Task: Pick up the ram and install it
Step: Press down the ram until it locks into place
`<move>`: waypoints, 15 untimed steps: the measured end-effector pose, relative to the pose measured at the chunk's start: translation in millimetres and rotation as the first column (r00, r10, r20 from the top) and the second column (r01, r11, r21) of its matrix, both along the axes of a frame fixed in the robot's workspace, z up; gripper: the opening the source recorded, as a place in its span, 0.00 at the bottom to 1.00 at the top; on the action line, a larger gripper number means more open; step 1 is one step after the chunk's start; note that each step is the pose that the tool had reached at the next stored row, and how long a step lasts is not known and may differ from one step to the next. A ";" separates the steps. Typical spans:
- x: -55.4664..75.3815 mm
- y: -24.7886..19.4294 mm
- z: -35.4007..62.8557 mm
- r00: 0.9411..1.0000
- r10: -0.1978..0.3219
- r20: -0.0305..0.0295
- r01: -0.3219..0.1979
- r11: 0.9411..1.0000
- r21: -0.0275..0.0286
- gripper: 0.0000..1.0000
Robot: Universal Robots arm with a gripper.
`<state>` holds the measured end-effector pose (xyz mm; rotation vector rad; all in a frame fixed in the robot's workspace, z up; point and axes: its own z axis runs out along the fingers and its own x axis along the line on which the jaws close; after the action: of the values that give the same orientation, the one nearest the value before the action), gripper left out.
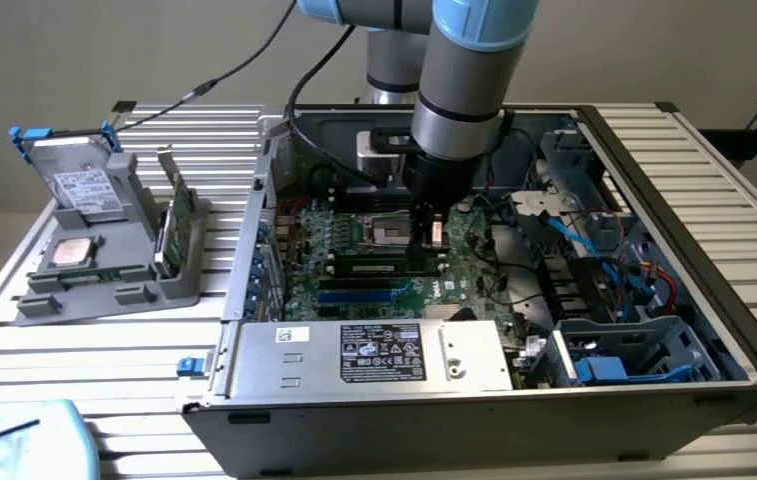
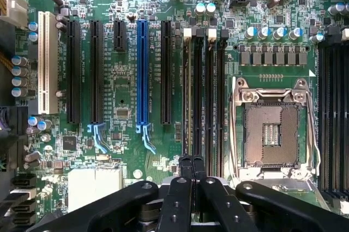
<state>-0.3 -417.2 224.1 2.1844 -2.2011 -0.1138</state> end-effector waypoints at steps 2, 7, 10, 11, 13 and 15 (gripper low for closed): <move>-0.2 0.2 1.1 1.000 0.000 0.001 0.000 1.000 0.002 0.11; -8.0 0.2 4.8 1.000 0.000 0.000 0.000 1.000 0.001 0.11; -15.5 0.1 6.5 1.000 0.000 0.000 0.000 1.000 0.001 0.11; -18.1 0.1 6.9 1.000 0.000 0.000 0.000 1.000 0.001 0.11; -23.3 0.1 7.7 1.000 0.000 0.000 0.000 1.000 0.001 0.11; -28.6 0.1 8.6 1.000 0.000 0.000 0.000 1.000 0.001 0.11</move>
<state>-28.9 -417.2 232.7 2.1849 -2.2014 -0.1142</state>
